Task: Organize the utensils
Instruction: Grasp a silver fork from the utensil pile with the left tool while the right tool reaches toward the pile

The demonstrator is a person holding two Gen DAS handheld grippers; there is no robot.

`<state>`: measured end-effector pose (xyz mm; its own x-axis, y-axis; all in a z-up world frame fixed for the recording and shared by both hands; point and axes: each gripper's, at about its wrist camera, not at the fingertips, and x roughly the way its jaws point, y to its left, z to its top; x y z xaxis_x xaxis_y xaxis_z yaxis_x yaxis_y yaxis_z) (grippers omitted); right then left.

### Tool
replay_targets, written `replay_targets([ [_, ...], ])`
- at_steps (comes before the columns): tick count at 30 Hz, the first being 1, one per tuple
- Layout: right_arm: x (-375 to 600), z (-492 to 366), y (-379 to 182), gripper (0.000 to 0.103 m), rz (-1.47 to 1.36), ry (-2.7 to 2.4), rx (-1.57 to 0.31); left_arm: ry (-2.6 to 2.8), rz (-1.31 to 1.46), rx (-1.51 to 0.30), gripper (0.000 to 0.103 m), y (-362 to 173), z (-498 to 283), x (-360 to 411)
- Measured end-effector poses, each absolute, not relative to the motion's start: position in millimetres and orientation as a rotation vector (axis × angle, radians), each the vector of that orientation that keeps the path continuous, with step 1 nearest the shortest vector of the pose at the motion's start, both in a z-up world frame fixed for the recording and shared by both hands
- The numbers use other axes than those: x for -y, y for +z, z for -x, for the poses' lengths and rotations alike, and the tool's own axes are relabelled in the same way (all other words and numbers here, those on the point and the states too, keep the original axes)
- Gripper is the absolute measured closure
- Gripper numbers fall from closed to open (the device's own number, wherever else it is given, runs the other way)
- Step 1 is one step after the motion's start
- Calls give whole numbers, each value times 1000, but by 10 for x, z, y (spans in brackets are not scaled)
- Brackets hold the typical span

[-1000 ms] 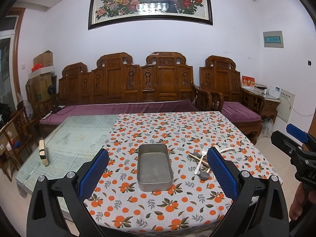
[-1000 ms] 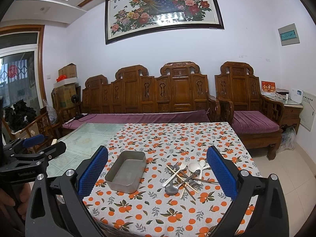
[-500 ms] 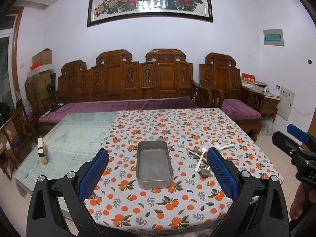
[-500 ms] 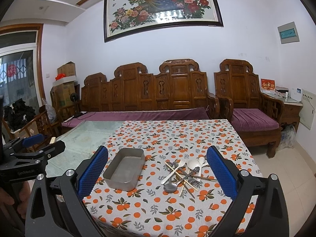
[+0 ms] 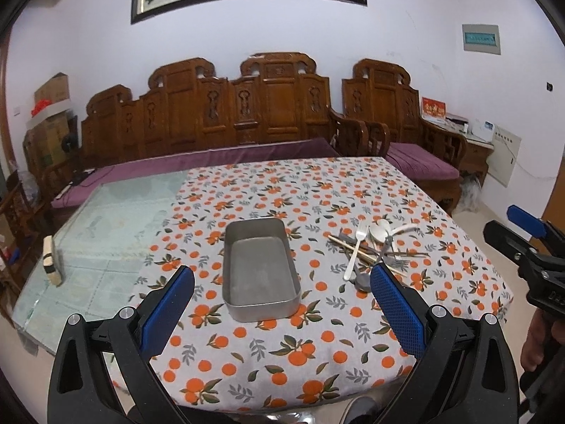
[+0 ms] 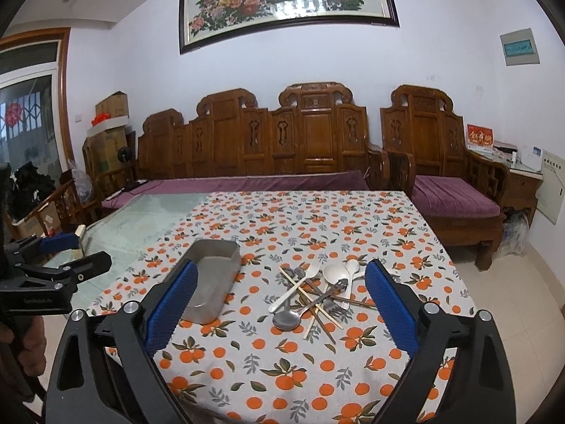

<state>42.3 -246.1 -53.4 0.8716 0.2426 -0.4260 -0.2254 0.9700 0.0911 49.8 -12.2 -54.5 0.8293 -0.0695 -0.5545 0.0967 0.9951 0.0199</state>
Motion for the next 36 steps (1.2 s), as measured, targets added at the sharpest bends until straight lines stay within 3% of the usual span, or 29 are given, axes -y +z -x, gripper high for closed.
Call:
replay_targets([
  [4,2530,-604,-674,8,-28,225,-473,-122,-53,-621,7,-643,-665,179],
  [11,2733,-1126,-1016,26,-58,223,-561,-165,-58,-664,7,-795,-984,292],
  [18,2917,-1588,-1320,35,-78,194,-619,-240,-81,-718,7,-1058,-1407,544],
  [26,3053,-2057,-1875,43,-90,179,-711,-322,-132,-799,26,-1461,-1871,846],
  [36,3204,-2263,-2336,44,-164,165,-776,-394,-164,-910,55,-2044,-2504,1259],
])
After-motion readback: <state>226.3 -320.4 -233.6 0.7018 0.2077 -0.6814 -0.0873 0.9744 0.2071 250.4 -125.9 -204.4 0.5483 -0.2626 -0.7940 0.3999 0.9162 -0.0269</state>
